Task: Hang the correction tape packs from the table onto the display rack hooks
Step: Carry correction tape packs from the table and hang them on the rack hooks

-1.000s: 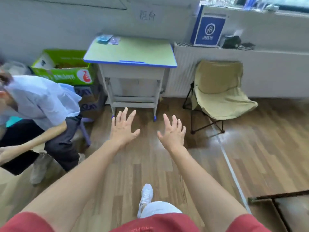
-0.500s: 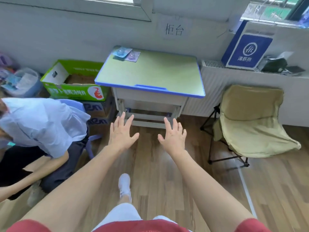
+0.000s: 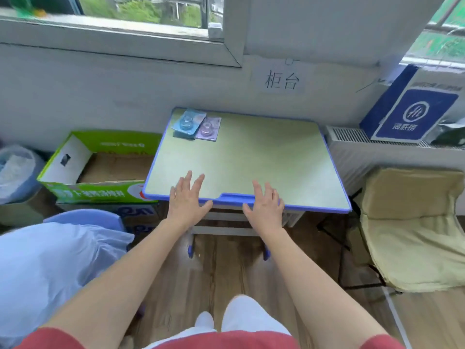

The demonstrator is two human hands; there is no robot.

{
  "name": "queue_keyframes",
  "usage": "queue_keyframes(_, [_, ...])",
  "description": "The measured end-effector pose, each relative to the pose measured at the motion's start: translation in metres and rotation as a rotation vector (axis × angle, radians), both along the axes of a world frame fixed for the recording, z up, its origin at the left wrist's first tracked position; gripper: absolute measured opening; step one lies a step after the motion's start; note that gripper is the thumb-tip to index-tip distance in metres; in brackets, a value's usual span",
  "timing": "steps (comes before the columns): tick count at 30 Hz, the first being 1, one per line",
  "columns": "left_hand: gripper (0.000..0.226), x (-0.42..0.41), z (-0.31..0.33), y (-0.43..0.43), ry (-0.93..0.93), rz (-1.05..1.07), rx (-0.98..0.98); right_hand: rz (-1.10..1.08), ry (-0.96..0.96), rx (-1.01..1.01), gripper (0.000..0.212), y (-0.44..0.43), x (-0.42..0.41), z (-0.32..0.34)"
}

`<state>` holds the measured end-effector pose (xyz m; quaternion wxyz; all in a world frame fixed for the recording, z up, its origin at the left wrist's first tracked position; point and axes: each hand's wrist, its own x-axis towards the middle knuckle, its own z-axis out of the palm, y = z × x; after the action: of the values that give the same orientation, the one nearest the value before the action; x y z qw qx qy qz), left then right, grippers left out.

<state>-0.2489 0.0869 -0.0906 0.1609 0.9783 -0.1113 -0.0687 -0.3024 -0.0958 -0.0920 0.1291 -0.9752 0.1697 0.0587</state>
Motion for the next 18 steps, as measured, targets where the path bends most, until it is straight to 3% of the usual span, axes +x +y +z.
queue_keyframes(18, [0.075,0.274,-0.033,0.001,0.024,0.171,-0.033,0.198,0.095,0.136,0.073,0.006,0.311,-0.037])
